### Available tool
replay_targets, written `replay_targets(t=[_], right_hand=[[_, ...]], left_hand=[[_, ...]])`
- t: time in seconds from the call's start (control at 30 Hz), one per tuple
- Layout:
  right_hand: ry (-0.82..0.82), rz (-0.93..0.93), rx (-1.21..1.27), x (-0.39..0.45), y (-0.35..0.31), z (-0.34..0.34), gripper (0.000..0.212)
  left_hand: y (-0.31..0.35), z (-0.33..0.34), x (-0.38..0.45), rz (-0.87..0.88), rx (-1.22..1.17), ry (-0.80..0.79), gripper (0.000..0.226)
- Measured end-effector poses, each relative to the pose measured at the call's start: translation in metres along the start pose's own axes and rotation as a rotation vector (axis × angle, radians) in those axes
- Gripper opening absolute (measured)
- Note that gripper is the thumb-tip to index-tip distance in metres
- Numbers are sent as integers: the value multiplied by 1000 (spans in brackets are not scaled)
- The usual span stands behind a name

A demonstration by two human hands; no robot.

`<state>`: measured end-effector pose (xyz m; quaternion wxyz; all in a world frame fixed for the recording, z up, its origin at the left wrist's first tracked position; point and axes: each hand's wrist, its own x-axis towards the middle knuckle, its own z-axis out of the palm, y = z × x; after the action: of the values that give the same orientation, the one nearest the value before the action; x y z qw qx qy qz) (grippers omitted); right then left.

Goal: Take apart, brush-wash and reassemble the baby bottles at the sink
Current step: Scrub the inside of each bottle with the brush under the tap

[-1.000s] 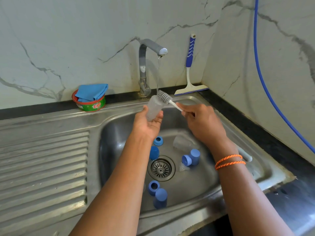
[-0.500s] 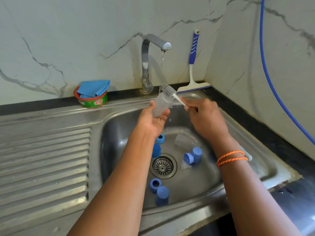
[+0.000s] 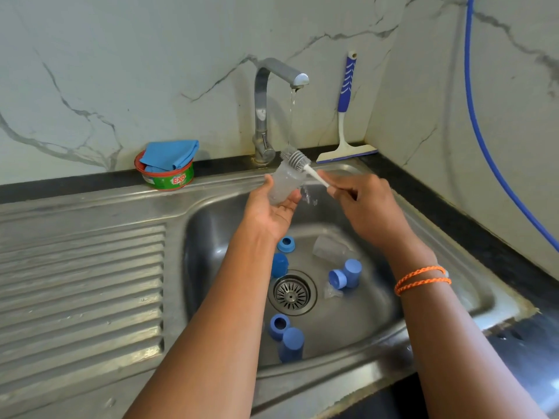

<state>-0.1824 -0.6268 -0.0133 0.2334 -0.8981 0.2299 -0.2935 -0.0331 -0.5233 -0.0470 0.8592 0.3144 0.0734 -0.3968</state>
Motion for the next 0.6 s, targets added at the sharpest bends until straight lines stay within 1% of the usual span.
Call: replay_targets(t=[0.07, 0.13, 0.2, 0.27, 0.33, 0.43, 0.5, 0.53, 0.6], right_hand=[[-58, -21, 34, -1, -2, -3, 36], [-58, 1, 39, -1, 3, -9, 36], [-12, 31, 13, -3, 8, -10, 36], [42, 71, -41, -3, 7, -7, 35], [59, 73, -47, -1, 5, -2, 34], [20, 13, 16, -2, 3, -5, 35], [-18, -20, 74, -3, 5, -11, 36], [-27, -28, 90, -4, 7, -13, 36], [-14, -9, 75, -5, 11, -12, 36]], left_hand=[[1, 0, 1, 13, -16, 14, 35], [3, 0, 2, 26, -54, 40, 32], [4, 0, 2, 27, -41, 33, 36], [3, 0, 2, 20, 37, 5, 44], [1, 1, 1, -8, 81, -41, 45], [2, 2, 0, -16, -10, -70, 39], [5, 2, 1, 8, -120, -49, 41], [6, 3, 2, 18, -143, -35, 42], [2, 4, 1, 29, -108, -17, 44]])
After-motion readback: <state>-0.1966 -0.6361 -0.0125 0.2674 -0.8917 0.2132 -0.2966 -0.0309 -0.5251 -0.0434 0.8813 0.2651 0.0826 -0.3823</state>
